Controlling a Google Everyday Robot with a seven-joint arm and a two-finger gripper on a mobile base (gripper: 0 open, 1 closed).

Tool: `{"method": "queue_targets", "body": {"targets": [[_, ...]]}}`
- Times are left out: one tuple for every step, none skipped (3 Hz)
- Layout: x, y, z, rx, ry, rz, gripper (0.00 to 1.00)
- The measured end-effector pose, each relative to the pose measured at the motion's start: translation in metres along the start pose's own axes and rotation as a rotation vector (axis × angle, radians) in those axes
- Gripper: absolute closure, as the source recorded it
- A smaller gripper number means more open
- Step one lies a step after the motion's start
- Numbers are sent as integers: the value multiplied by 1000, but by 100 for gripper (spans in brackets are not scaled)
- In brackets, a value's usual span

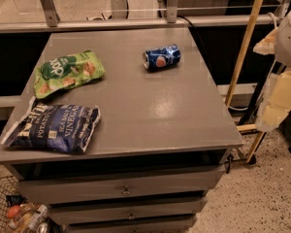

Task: Place pepsi can upright

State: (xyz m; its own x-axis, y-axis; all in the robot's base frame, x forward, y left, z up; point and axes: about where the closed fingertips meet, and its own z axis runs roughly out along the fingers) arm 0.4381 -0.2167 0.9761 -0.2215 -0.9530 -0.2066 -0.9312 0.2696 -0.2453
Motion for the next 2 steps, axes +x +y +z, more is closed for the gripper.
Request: {"method": "queue_targets", "body": {"targets": [[-1, -1, -1, 3, -1, -2, 0], [-18, -23, 3, -10, -1, -61, 0]]}}
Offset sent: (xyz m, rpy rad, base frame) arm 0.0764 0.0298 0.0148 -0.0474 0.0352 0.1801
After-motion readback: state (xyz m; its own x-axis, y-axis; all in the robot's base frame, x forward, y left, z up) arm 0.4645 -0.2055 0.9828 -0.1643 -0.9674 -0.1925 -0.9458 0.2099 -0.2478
